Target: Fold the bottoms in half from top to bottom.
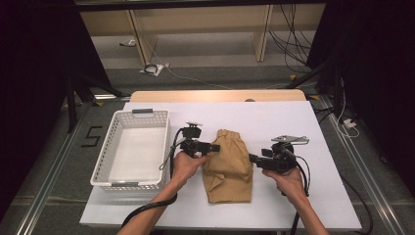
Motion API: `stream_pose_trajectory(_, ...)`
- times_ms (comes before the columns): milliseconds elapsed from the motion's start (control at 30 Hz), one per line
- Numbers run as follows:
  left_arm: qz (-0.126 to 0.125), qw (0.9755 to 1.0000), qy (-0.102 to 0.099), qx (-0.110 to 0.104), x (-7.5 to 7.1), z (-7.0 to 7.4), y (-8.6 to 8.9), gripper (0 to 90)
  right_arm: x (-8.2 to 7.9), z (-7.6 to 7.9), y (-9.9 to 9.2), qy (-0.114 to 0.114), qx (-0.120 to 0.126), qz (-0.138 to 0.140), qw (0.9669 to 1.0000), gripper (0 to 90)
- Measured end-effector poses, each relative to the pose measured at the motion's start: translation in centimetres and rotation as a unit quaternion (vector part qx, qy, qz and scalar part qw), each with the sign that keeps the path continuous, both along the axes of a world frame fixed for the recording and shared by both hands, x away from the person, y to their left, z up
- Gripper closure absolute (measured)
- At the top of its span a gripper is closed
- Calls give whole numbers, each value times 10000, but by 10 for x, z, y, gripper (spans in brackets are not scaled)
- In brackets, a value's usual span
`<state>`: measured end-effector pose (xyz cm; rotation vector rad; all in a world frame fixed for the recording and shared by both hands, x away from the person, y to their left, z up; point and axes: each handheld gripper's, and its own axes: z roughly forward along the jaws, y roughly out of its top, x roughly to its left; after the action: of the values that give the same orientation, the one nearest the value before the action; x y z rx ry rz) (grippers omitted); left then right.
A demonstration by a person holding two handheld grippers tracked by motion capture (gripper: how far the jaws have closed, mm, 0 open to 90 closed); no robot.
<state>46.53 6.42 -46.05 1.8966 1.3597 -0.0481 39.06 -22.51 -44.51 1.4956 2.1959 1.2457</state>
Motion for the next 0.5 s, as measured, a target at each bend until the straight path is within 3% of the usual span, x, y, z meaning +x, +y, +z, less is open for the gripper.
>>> stream_pose_trajectory(133, -13, 9998, 135, -123, 3, -4, -1, 363, 0, 0, 1, 25, -24, 24, 10000, 382)
stream_pose_trajectory(300, -71, 9997, 211, -121, 5, -6, -5, 401, 0, -1, 3, 59, -30, 61, 10000, 382)
stream_pose_trajectory(400, -105, 9998, 172, -48, 3, -6, -7, 495, 0, -1, 3, 53, -31, 80, 9999, 382)
stream_pose_trajectory(500, -203, 9998, 84, -13, 0, -4, -9, 666, 0, -1, 3, 64, -32, 80, 9999, 382)
